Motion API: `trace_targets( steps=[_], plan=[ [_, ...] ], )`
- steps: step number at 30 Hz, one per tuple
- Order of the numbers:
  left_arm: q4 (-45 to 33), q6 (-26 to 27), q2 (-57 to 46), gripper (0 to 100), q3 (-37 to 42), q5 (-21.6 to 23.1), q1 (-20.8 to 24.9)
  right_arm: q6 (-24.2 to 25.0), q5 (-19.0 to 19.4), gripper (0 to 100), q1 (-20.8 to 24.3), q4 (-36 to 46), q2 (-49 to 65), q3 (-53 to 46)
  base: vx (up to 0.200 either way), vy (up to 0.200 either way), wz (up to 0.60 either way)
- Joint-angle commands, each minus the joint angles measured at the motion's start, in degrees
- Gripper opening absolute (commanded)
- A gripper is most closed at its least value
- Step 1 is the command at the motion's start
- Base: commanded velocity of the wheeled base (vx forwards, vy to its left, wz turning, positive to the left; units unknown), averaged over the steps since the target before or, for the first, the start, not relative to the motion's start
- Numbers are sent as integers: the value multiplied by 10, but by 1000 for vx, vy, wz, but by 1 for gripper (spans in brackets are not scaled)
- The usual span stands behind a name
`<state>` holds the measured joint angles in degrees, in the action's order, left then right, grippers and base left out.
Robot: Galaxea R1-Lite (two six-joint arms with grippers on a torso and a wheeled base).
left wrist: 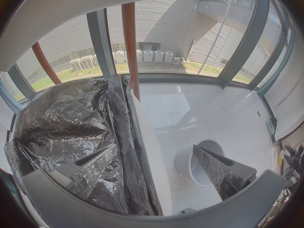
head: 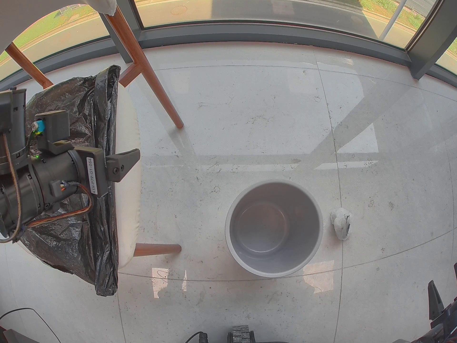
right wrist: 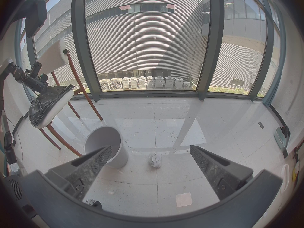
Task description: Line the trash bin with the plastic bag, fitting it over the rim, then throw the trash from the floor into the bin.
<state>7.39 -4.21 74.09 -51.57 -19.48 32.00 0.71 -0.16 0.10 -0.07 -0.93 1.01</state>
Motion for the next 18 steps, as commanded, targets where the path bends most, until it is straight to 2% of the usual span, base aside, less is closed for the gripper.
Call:
trace_targets(
  steps=[1, 10, 18],
  plan=[
    [2, 0, 27, 100, -9, 2, -5, 0, 0, 100, 0, 0, 9, -10, 0, 0, 0],
    [2, -2, 61, 100, -33, 3, -14, 0, 0, 100, 0, 0, 9, -10, 0, 0, 0],
    [-1, -2, 62, 100, -30, 4, -40, 0, 0, 100, 0, 0, 9, -10, 0, 0, 0]
  ],
)
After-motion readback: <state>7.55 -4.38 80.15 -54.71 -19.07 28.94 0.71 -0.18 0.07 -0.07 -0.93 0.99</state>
